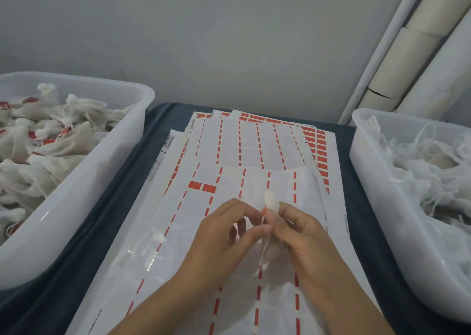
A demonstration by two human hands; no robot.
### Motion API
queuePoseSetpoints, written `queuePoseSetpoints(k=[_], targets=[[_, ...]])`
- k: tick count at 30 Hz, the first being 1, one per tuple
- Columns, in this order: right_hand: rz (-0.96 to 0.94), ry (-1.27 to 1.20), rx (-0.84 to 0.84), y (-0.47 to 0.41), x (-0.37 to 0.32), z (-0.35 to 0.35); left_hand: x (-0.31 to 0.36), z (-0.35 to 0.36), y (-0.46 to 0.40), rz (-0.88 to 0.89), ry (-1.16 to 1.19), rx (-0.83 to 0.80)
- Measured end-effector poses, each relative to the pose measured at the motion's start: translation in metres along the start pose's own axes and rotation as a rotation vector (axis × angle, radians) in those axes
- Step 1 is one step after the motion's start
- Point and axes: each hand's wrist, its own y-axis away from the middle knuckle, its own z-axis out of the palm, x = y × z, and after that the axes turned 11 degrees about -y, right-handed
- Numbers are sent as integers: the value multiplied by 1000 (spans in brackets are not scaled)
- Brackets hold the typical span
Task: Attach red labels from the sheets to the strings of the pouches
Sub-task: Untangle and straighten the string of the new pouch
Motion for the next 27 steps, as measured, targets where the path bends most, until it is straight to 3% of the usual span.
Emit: queuePoseSetpoints(k=[5,8,13,19,24,27], targets=[[-29,-28,-21,1,0,-2,1,-5,-3,-104,183,-7],[-47,-21,-20,0,0,-2,3,-8,-4,-243,377,-114],[-59,6,-60,-2,-1,-4,-5,-22,-9,-420,848,-193],[-78,82,-113,-4,5,3,-13,-28,-14,-485,1288,-2],[-92,76,-153,-6,3,12,-9,-34,-17,-391,1228,31],[-168,280,-90,-23,-11,12,-12,-52,-22,-401,1249,270]])
